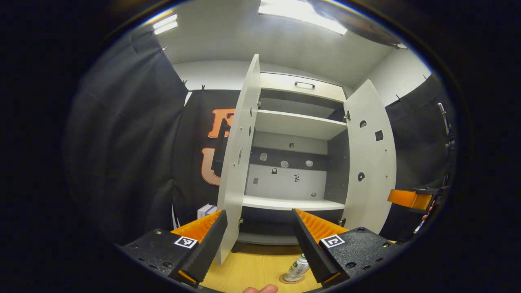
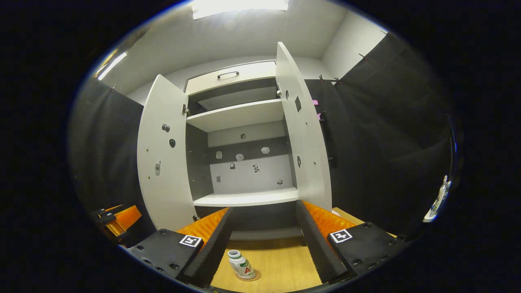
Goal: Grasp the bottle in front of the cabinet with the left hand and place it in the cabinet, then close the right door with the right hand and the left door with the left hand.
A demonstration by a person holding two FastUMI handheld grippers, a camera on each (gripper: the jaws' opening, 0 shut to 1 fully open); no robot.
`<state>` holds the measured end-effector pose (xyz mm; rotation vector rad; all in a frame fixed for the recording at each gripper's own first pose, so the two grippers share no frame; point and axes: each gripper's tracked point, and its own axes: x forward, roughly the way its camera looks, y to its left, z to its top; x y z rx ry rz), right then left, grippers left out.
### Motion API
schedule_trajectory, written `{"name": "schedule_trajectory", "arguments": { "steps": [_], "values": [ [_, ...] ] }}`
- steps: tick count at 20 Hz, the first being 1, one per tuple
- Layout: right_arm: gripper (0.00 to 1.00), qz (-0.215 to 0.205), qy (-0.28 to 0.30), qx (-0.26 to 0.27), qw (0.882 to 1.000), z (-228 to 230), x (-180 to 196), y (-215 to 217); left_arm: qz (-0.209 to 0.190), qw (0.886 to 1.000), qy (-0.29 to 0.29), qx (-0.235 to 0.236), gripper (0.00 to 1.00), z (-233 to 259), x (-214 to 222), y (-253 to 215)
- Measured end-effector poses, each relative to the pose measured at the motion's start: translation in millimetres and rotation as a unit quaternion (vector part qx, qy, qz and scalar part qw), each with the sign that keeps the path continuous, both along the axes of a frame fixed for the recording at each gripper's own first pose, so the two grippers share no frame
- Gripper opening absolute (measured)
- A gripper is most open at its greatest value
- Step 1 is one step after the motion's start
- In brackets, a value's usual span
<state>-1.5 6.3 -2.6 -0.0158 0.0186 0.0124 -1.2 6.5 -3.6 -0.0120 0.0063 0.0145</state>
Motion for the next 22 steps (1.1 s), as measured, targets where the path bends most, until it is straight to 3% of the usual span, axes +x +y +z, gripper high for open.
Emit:
{"name": "schedule_trajectory", "arguments": {
  "steps": [10, 18, 22],
  "values": [
    [0.98, -0.002, 0.002, -0.002, 1.0, -1, -1, 2, -0.005, 1.0, 0.004, -0.012, 0.94, -4, 7, 2],
    [0.98, -0.014, 0.008, -0.019, 1.0, 1, -7, -9, -0.097, 0.992, 0.014, -0.075, 0.95, -35, 59, -78],
    [0.98, -0.027, 0.014, -0.031, 0.999, 3, -16, -21, -0.106, 0.99, 0.036, -0.085, 0.95, -88, 71, -106]
  ]
}}
